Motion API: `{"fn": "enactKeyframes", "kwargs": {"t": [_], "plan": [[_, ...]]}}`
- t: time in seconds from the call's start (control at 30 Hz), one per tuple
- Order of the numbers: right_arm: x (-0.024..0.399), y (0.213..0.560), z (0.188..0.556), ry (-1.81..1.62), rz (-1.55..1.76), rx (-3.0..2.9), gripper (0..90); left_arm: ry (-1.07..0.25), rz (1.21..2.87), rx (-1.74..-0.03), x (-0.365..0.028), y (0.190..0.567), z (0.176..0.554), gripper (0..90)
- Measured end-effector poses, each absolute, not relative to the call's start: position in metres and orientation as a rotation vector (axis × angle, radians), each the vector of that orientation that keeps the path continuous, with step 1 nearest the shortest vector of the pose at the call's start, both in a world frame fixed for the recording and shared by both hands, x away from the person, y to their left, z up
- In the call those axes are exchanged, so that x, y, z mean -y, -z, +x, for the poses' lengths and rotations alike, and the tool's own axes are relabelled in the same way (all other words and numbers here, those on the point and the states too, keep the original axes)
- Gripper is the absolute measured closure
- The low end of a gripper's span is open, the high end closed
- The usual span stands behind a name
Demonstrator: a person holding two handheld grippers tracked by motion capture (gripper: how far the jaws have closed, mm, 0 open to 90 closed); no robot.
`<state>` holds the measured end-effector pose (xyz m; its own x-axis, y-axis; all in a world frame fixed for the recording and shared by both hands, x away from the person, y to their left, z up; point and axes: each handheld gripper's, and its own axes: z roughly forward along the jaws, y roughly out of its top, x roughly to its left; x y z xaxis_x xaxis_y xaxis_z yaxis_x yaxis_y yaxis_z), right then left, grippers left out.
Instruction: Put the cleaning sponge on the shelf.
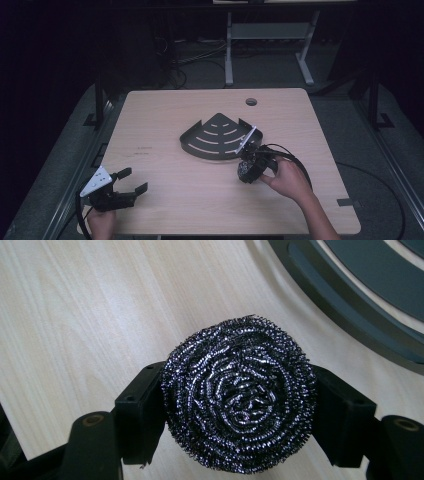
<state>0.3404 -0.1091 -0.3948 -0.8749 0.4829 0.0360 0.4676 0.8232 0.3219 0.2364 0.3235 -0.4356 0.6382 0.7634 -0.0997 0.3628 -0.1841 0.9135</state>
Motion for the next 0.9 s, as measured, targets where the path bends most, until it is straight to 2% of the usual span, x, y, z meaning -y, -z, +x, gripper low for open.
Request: {"fn": "enactKeyframes", "kwargs": {"t": [0.9], "plan": [[0.109, 0.371, 0.366, -0.553, 0.784, -2.956, 30.1, -0.470, 1.786, -0.908, -0.323, 0.435, 0.236, 13.7]]}}
